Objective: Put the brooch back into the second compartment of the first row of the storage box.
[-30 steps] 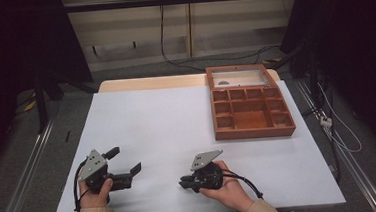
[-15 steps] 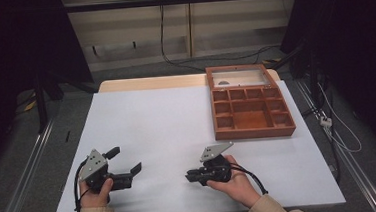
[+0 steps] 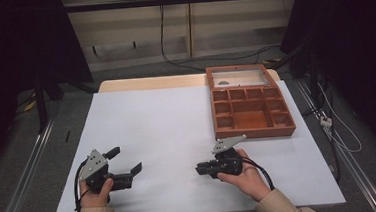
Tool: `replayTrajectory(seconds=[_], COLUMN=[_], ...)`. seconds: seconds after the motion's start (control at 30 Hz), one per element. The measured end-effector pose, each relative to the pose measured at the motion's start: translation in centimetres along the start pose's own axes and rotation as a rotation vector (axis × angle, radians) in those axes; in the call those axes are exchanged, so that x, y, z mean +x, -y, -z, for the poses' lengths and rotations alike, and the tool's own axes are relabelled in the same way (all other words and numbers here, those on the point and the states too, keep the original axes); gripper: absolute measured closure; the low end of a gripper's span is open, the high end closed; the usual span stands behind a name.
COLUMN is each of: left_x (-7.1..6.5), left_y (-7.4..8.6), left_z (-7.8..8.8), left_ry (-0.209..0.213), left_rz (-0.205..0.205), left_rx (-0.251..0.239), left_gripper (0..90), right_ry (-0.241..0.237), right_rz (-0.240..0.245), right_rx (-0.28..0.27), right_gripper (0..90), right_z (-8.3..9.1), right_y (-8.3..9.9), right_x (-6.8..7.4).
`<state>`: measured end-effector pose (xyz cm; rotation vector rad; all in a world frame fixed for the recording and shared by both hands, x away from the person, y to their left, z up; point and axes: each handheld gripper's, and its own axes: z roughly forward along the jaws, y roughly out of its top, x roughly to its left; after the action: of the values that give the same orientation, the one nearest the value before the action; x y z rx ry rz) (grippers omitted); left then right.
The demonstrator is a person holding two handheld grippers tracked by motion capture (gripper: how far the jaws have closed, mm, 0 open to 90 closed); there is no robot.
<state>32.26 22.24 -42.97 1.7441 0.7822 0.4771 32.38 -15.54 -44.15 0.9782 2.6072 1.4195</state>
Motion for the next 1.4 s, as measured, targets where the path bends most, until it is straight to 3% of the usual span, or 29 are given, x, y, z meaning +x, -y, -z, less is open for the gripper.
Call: replayTrajectory(seconds=[0.5,1.4], left_x=[-0.1,-0.1], left_y=[0.0,0.0], left_z=[-0.1,-0.1], left_ry=[0.004,0.007], left_rz=[0.001,-0.001], left_rx=[0.003,0.007], left_gripper=[3.9,3.9], right_ry=[0.029,0.077], right_rz=[-0.032,-0.069], right_rx=[-0.011,-0.036], right_gripper=[81.0,80.9], right_z=[2.5,5.5], right_y=[0.4,0.1], right_x=[-1.7,-4.2])
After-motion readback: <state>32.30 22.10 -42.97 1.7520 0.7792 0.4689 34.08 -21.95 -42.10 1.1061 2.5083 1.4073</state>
